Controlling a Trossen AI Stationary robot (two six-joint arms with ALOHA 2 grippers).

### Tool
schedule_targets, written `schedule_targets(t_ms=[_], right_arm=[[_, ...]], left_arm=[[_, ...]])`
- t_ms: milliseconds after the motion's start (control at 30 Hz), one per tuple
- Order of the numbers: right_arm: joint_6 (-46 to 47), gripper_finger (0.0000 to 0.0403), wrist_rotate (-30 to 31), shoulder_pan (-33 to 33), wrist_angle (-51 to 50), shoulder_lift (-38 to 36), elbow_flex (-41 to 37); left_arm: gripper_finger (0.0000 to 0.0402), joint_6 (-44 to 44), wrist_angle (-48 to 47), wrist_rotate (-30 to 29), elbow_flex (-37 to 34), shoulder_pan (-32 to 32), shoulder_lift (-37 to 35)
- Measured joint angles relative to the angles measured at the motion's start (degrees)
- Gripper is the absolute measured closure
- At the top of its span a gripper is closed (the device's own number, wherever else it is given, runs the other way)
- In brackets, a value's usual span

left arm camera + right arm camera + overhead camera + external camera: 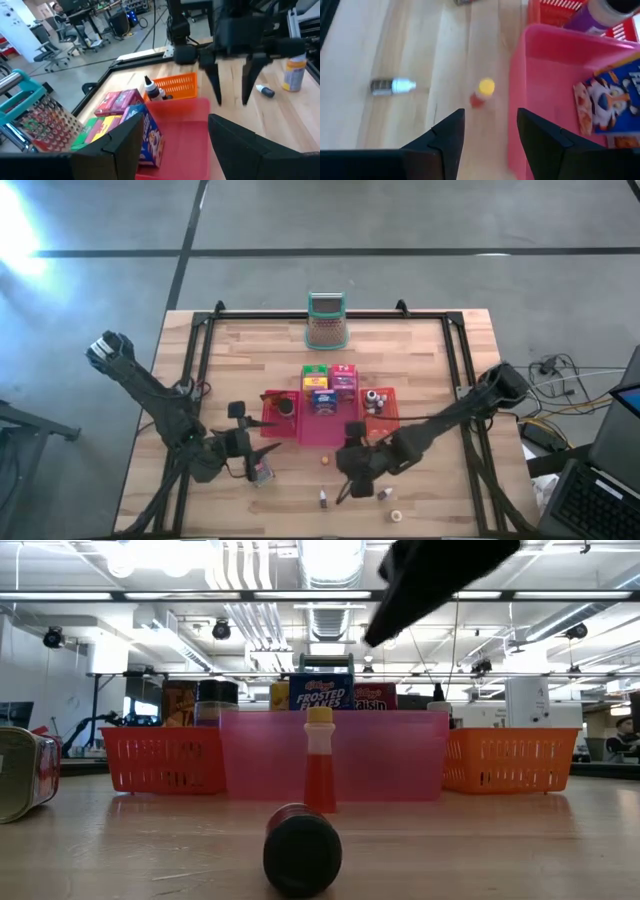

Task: Pick & Place Kitchen Items
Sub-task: Put the small transparent food coloring bottle into the orange bin

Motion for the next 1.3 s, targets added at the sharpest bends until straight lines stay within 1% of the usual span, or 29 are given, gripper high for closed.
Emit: schedule_targets(t_ms=[167,267,433,567,867,1000,1167,1300], right_arm=[[0.0,0.0204,-4.0,-2.2,0.8,3.1,1.7],[0.1,0.0197,-4.7,-3.5,0.5,4.6,1.7],[-0.1,0.0192,-7.6,-5.0,3.5,5.8,1.8],[-0.2,0.0197,-10.4,-5.9,4.2,6.8,1.8],[-0.4,0.0211,-11.5,-6.0,6.3,6.8,1.8],[-0.5,0.0207,-12.9,-6.3,7.5,8.0,1.8],[-1.6,0.0198,-13.1,-6.5,8.7,9.5,1.7],[-2.2,0.0203,-13.1,-6.7,9.7,10.1,1.7]], left_arm=[[0.0174,0.5,1.0,0.0,-0.1,0.0,0.0],[0.0174,0.4,1.0,0.0,-0.2,0.0,0.0],[0.0174,-0.3,0.8,0.1,-0.4,0.0,0.0],[0.0174,-0.5,1.0,0.2,-1.1,0.0,0.0],[0.0174,-0.8,1.2,0.1,-1.2,0.0,0.0],[0.0174,-1.2,1.3,0.1,-1.2,0.0,0.0],[0.0174,-1.3,1.4,0.1,-1.2,0.0,0.0],[0.0174,-1.4,1.4,0.2,-1.2,0.0,0.0]])
